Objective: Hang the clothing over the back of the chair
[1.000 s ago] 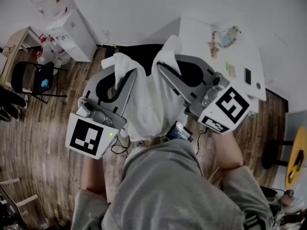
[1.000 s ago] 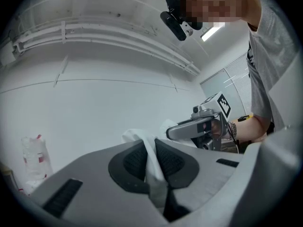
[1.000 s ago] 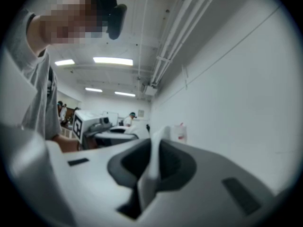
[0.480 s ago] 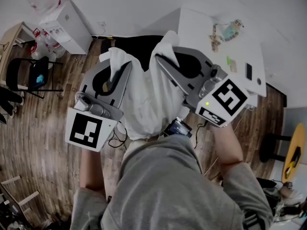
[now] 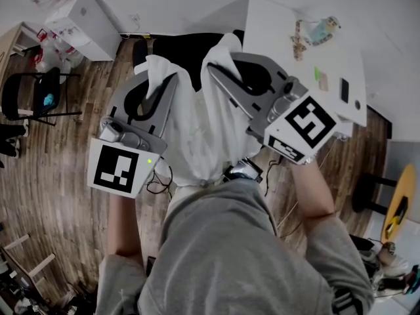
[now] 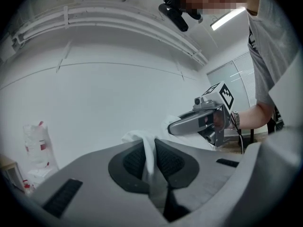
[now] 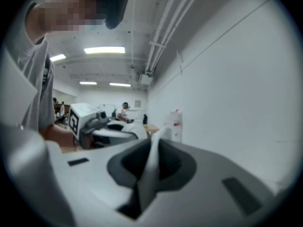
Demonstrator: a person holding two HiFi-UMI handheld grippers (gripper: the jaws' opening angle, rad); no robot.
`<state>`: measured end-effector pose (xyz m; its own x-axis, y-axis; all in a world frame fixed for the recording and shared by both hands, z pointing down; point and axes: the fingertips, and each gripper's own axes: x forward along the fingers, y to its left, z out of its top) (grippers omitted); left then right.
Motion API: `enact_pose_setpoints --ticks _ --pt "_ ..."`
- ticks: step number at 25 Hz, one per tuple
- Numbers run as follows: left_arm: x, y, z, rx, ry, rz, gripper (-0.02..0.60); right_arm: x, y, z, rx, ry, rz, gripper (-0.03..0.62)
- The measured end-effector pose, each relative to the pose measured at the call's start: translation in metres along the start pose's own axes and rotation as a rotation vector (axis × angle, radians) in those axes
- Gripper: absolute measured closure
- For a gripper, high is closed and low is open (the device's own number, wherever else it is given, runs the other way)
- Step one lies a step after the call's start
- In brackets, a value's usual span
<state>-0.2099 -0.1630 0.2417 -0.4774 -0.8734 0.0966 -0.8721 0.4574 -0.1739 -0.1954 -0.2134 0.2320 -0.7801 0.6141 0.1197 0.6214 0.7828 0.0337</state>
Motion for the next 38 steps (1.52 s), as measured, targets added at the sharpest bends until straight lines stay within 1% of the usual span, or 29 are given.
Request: enact_pose_setpoints --ticks 11,16,24,29,32,38 --pt "0.035 0.018 -0.039 -0.023 0.076 -0.009 0.527 0.028 -0.032 -0.039 0.032 0.074 0.022 0.546" --pt "0.050 0.023 -0.061 -0.016 0.120 -0.020 0.526 0.041 -0.042 -0.061 0.038 0.108 0.036 0.546" --pt "0.070 0.024 -0.101 -0.038 0.188 -0.038 0.526 0.058 -0.053 -0.101 0.041 0.168 0.062 0.546" --pt "0.078 0.023 -0.121 -0.051 0.213 -0.049 0.526 0.066 -0.057 -0.123 0.058 0.193 0.080 0.546" --pt "0.082 0.026 -0.132 -0.054 0.215 -0.055 0.526 0.073 -0.059 -0.139 0.075 0.210 0.089 0.546" --pt "0.087 0.034 -0.163 -0.127 0.258 -0.063 0.526 0.085 -0.062 -0.170 0.105 0.256 0.096 0.546"
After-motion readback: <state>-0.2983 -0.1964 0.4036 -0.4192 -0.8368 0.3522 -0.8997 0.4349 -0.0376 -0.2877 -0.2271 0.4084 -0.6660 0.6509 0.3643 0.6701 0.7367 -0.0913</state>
